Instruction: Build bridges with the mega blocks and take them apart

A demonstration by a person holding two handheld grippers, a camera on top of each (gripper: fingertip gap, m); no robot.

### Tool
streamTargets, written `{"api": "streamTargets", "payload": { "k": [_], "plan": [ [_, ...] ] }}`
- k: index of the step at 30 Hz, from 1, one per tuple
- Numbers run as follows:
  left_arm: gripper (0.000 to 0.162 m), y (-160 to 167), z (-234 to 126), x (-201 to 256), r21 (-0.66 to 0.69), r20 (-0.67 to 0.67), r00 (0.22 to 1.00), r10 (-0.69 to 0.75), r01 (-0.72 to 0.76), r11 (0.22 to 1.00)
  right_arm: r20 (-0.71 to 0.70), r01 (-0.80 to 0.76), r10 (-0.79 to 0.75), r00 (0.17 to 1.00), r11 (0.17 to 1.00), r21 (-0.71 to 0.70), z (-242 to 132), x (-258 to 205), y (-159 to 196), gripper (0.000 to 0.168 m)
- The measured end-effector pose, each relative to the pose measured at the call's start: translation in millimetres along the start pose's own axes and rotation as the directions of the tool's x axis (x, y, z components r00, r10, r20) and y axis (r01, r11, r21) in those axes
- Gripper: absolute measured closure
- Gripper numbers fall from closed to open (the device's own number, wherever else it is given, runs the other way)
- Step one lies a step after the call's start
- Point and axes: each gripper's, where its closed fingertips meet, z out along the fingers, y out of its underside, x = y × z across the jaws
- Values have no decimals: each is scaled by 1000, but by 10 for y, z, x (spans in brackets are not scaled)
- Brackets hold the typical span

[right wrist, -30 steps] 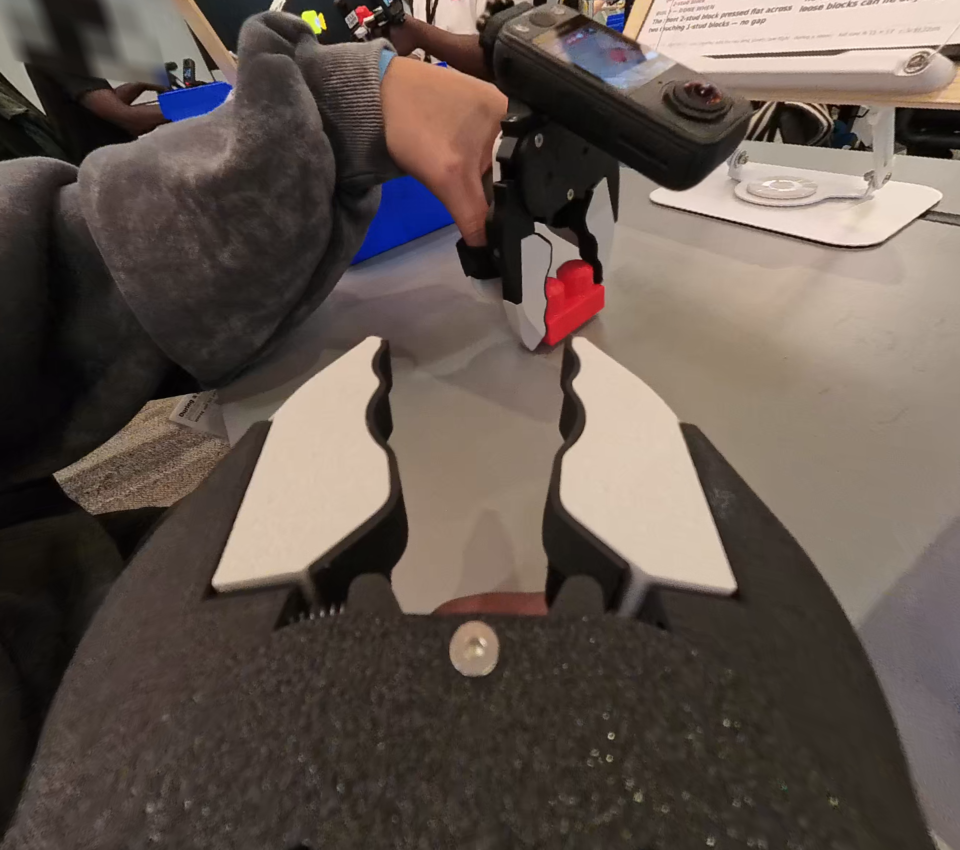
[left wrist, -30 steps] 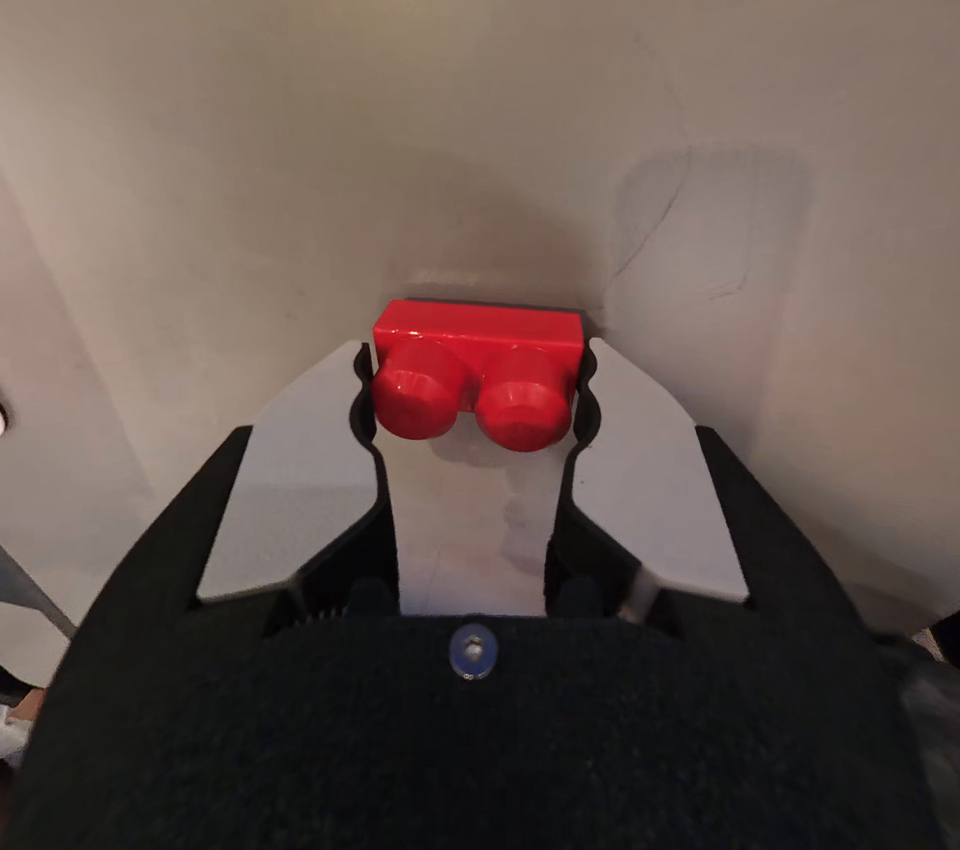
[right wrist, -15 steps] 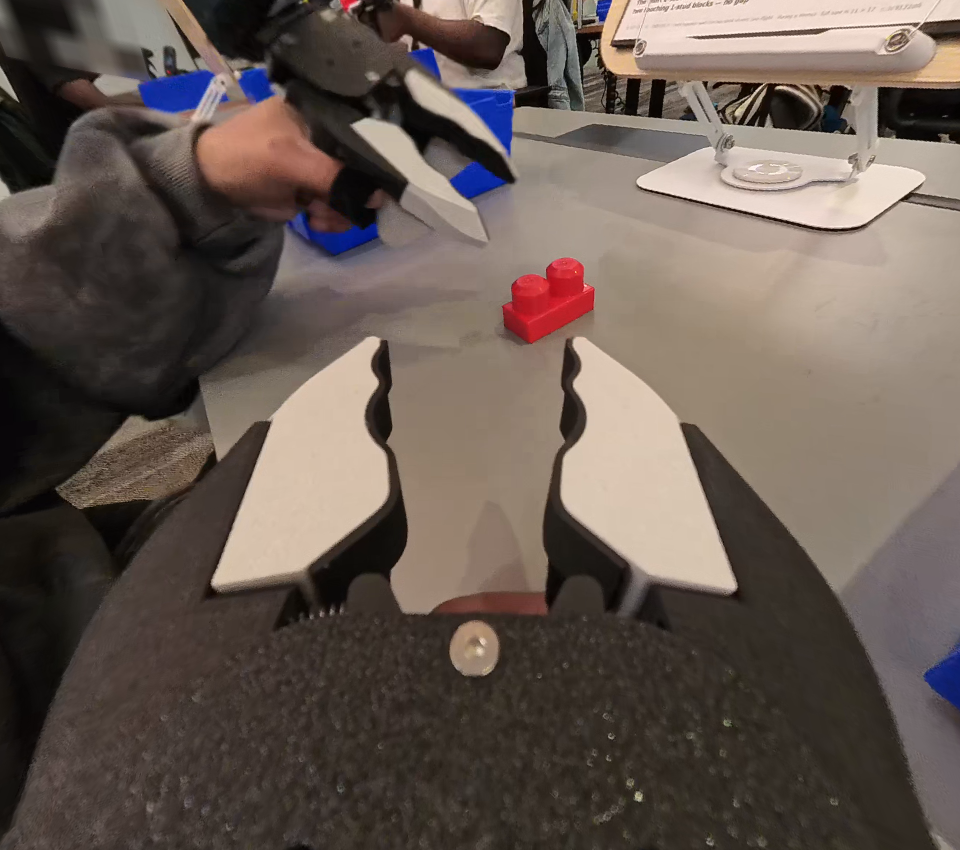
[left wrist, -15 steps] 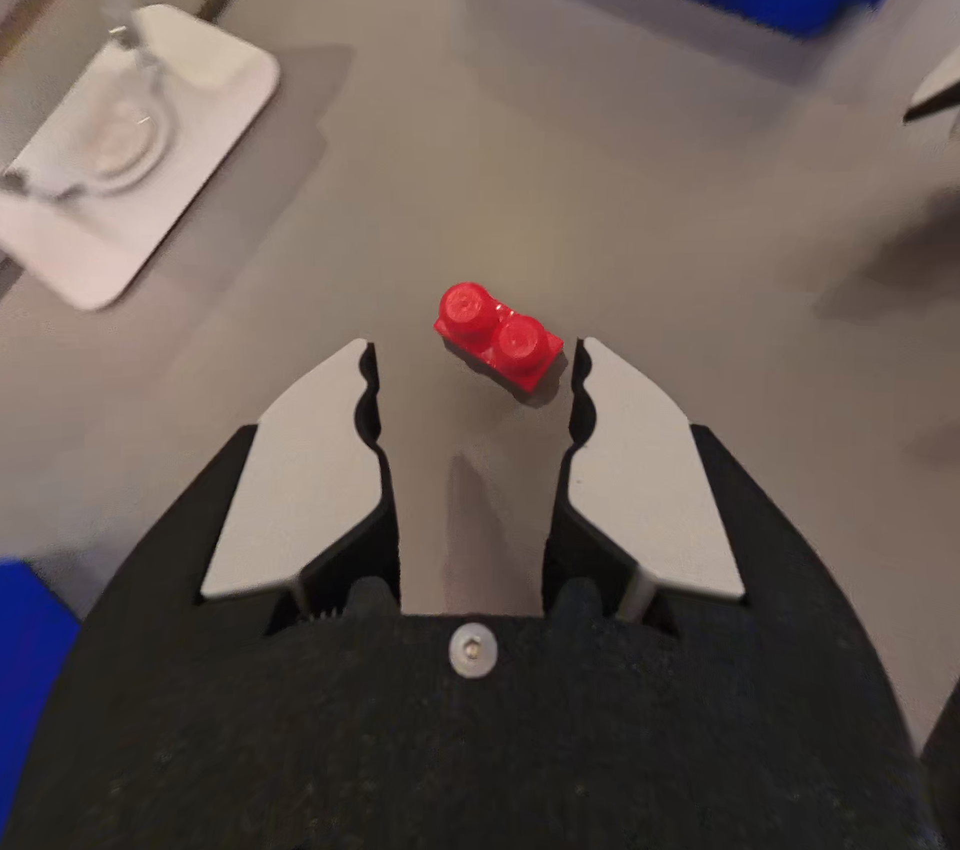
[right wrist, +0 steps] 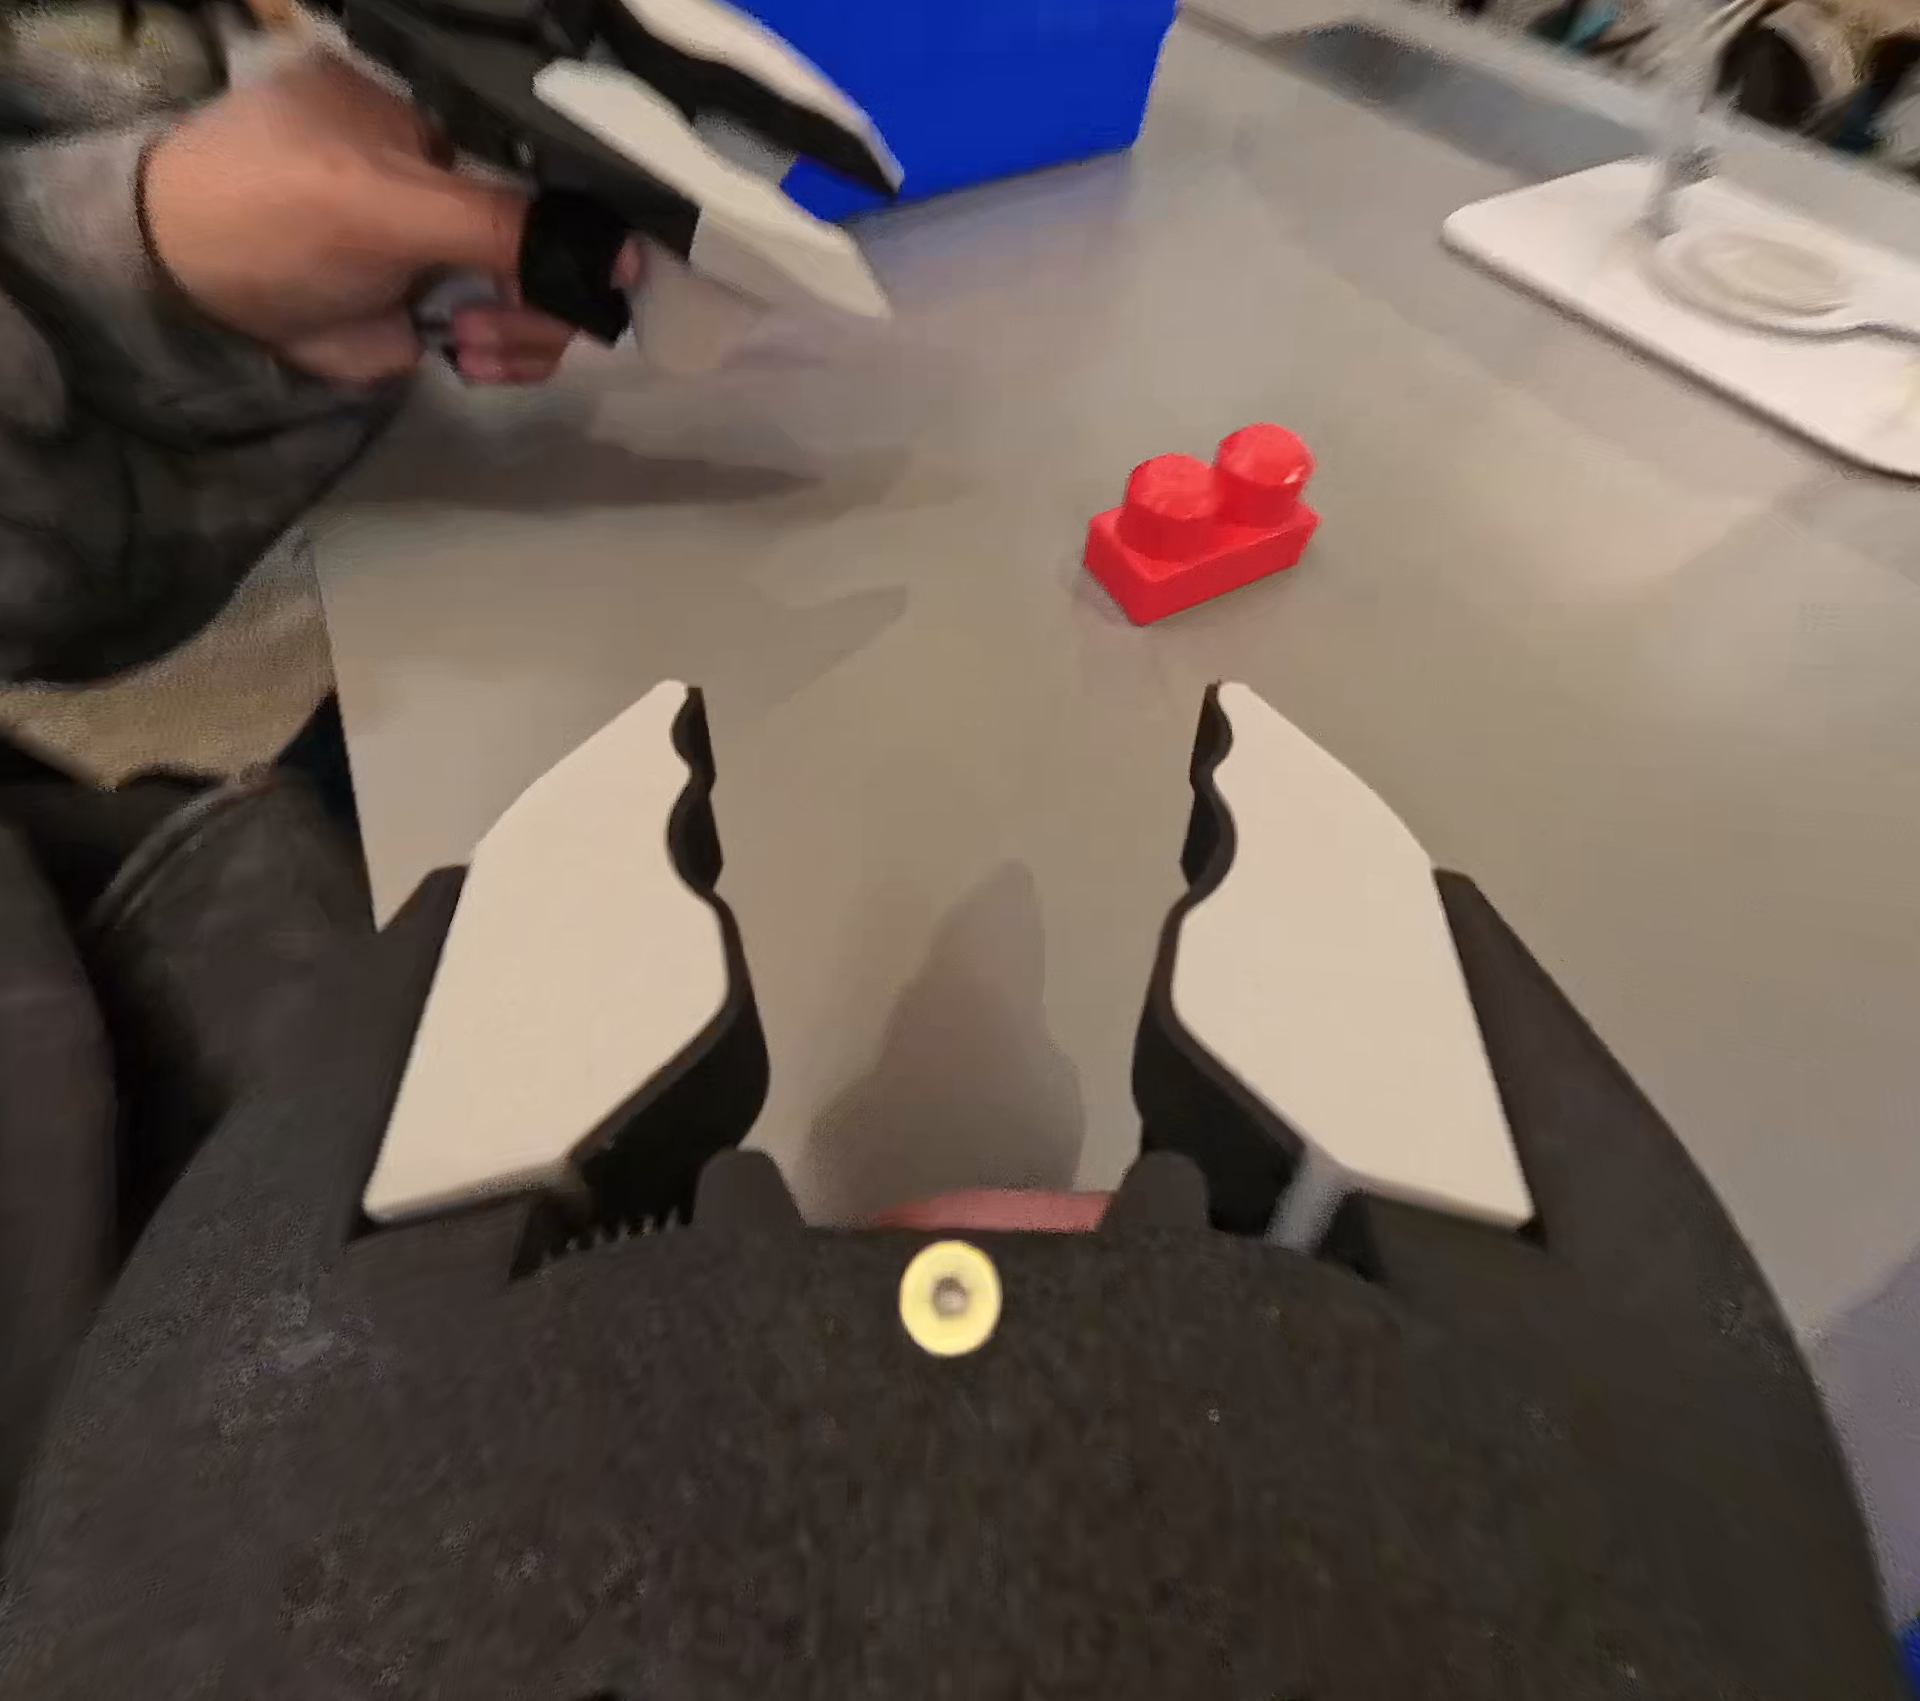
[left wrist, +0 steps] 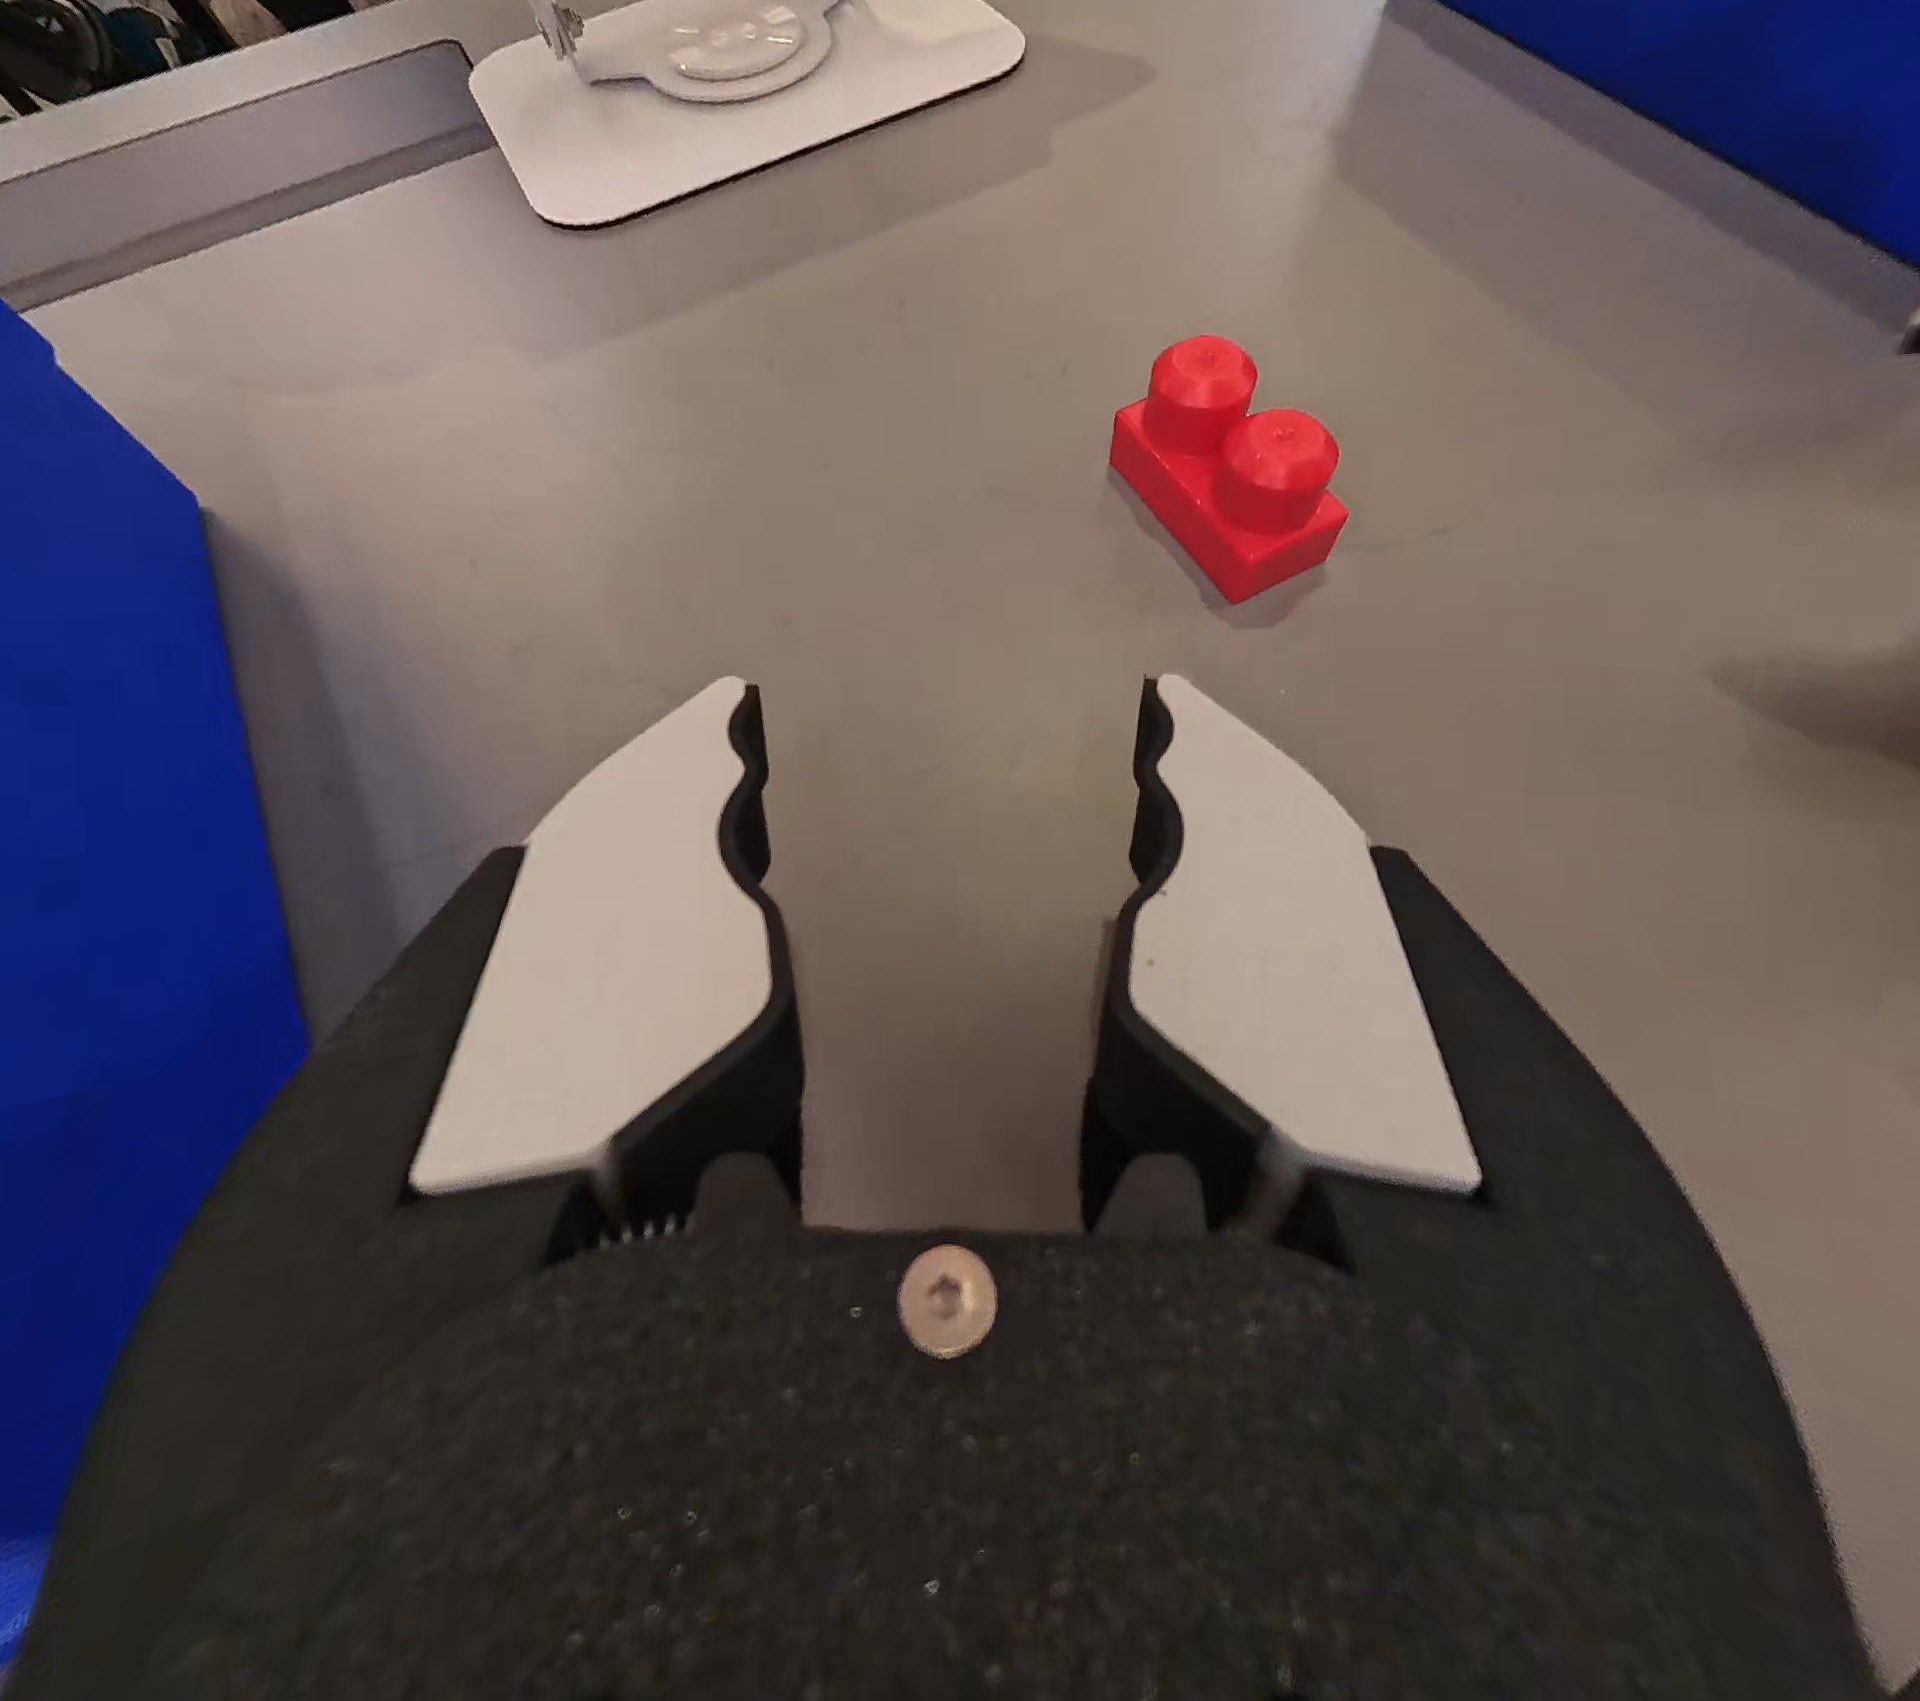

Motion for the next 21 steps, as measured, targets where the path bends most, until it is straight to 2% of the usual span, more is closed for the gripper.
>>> {"api": "streamTargets", "payload": {
  "k": [2,4,7,10,12,16,17,18,21],
  "plan": [
    [94,7,0,42,1,-21,1000,7,-7,1000,97,61,-47,994,987,-146,110,-36,15,87],
    [95,5,15,64,3,-27,999,25,-25,1000,147,138,-108,983,967,-216,222,12,-126,82],
    [95,-30,34,90,4,-38,998,47,-47,999,155,296,-258,954,894,-337,477,295,-345,82],
    [96,-56,34,96,7,-37,997,71,-71,997,192,372,-319,928,786,-494,778,587,-388,82],
    [96,-51,32,105,7,-41,996,78,-78,997,233,406,-334,913,706,-580,956,700,-317,79],
    [96,25,36,159,-16,-72,993,93,-95,995,310,427,-299,903,541,-724,1144,794,61,77],
    [96,50,35,167,-23,-77,992,99,-101,995,321,426,-283,904,508,-749,1146,804,153,90],
    [96,77,34,176,-31,-82,991,102,-105,994,341,429,-264,902,481,-764,1127,790,210,96],
    [96,125,18,196,-41,-99,990,100,-104,994,320,485,-373,871,548,-682,1063,777,-136,96]
  ]
}}
